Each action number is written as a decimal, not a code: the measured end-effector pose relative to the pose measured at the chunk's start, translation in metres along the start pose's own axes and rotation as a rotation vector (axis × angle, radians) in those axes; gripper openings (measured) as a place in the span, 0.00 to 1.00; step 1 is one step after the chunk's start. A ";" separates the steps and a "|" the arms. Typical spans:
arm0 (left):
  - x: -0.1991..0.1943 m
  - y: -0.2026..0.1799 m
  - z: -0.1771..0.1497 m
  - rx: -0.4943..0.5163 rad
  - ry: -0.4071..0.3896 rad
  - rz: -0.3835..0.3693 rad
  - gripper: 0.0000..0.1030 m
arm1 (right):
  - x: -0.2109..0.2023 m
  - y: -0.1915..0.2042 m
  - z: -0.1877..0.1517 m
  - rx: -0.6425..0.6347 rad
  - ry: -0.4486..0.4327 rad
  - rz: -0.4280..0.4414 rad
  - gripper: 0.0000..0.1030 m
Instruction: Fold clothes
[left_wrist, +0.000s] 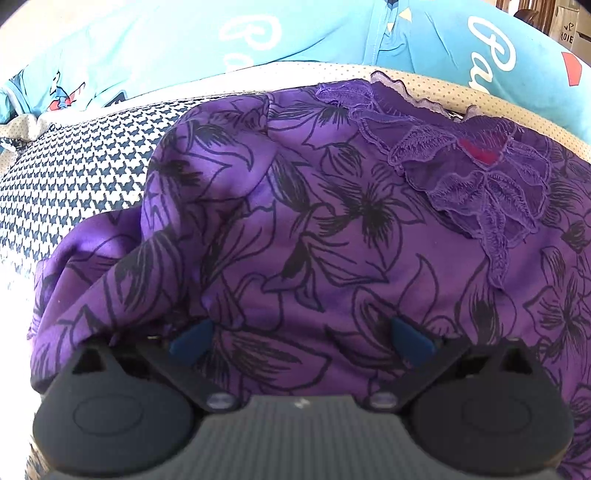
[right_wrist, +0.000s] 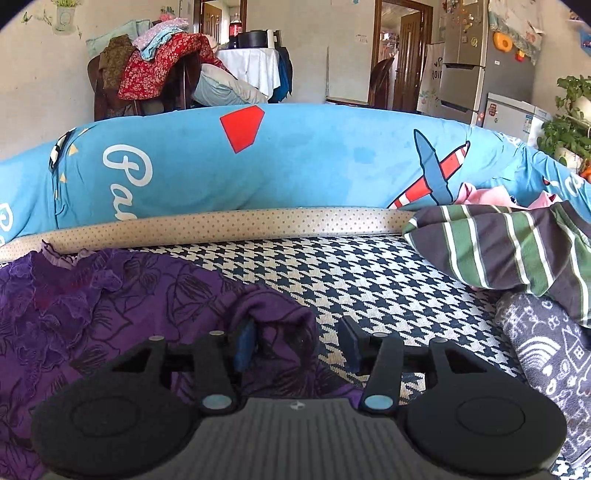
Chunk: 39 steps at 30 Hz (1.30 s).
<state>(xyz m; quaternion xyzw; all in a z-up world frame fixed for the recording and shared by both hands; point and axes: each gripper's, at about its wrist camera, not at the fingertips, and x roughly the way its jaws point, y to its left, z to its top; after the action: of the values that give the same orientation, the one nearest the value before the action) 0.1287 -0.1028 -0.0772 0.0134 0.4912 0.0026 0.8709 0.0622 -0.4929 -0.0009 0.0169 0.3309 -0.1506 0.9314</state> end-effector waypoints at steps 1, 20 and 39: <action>0.000 0.000 0.000 0.000 0.001 0.000 1.00 | -0.002 0.000 0.000 -0.009 -0.001 -0.003 0.49; 0.000 -0.007 -0.005 0.025 -0.022 0.012 1.00 | 0.009 0.001 0.008 0.173 -0.087 0.181 0.72; 0.001 -0.008 -0.005 0.026 -0.019 0.009 1.00 | 0.105 0.048 0.010 0.119 0.022 0.218 0.96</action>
<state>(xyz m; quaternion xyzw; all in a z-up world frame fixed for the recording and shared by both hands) 0.1249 -0.1103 -0.0805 0.0272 0.4828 -0.0001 0.8753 0.1593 -0.4765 -0.0614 0.1096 0.3280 -0.0675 0.9359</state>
